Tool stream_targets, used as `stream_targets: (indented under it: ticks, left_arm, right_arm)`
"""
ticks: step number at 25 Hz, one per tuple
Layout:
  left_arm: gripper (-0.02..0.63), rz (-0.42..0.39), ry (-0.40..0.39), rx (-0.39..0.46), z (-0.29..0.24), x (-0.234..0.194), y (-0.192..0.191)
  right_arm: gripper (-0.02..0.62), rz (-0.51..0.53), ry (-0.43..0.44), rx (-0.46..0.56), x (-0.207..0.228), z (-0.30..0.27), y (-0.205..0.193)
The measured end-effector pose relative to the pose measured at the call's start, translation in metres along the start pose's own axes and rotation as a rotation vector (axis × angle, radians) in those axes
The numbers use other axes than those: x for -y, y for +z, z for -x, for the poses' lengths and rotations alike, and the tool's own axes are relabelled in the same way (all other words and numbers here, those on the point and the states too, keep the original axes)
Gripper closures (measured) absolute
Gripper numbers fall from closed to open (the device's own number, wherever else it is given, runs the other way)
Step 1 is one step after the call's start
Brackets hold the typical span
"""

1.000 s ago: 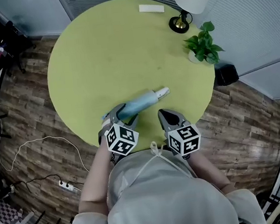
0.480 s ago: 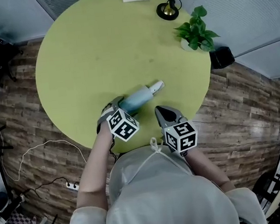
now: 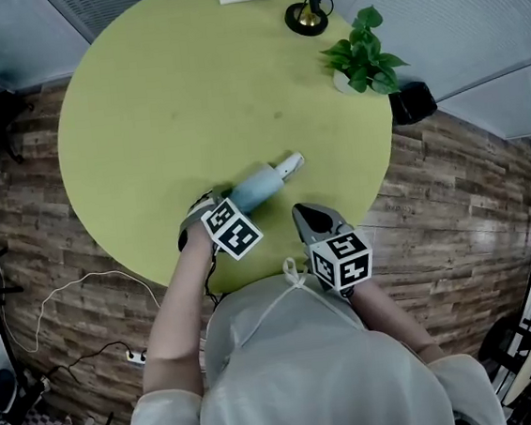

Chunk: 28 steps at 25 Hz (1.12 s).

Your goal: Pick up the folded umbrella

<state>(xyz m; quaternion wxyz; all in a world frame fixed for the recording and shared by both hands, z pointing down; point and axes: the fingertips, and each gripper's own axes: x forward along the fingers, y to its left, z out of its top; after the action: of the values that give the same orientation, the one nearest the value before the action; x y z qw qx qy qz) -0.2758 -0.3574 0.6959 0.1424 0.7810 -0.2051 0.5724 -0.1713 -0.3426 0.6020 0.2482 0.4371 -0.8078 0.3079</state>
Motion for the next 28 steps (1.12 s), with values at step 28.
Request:
stream_targets:
  ticks: [28]
  left_arm:
    - [0.319, 0.143, 0.135, 0.118, 0.010, 0.000, -0.006]
  right_arm:
    - [0.595, 0.084, -0.024, 0.037, -0.006, 0.020, 0.016]
